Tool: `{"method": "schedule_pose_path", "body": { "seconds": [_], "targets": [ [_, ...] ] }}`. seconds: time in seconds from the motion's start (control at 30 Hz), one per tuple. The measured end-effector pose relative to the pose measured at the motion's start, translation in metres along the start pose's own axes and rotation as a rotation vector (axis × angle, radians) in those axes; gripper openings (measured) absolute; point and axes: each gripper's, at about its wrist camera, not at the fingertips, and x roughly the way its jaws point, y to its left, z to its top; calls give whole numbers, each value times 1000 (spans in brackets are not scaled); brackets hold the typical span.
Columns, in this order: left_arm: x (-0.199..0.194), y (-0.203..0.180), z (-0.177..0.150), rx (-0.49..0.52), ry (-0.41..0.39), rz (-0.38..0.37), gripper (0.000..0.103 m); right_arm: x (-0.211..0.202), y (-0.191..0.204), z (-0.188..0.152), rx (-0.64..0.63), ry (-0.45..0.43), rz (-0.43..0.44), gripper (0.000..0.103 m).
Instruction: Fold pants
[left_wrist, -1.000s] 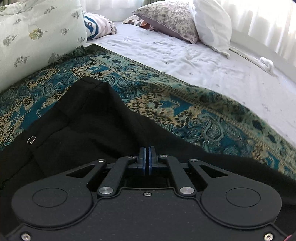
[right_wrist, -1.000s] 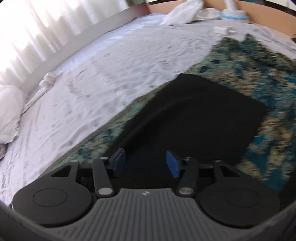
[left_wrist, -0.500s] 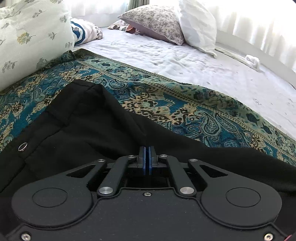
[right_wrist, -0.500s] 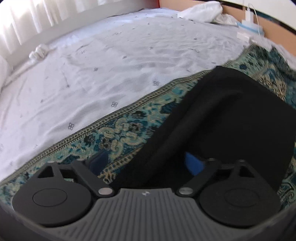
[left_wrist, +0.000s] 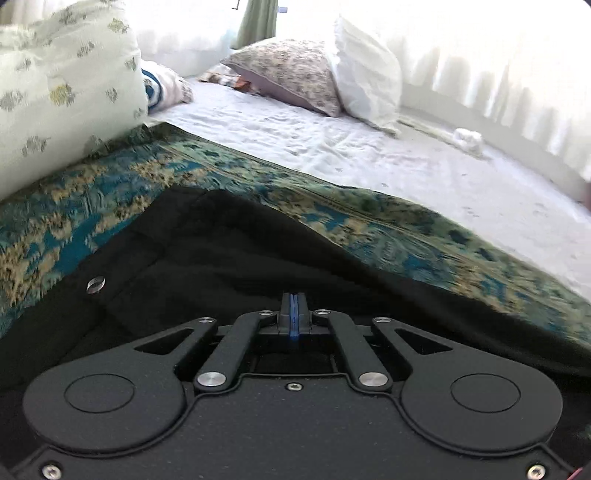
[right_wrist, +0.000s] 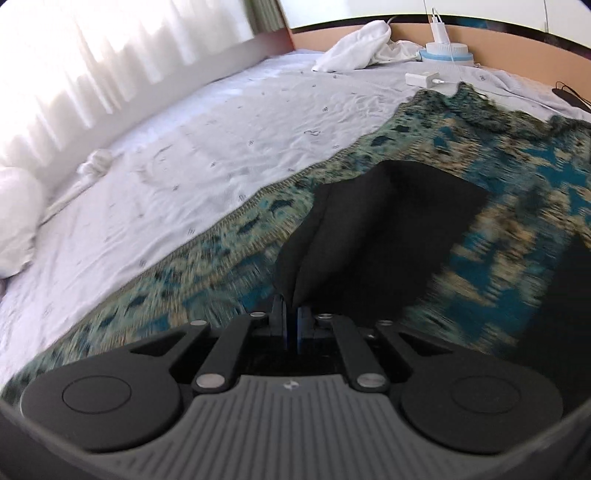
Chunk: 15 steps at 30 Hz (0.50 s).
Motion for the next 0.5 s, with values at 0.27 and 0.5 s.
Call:
{"method": "schedule_pose_path", "body": {
  "seconds": [0.27,0.5],
  "targets": [
    [-6,4,13,-113,32,-107,86,-34,-65,-47,-3,38,-6,8],
    [48,-14,29,-216,71,-6,86,-33,-74,-61,-7,35,-6,8]
  ]
}}
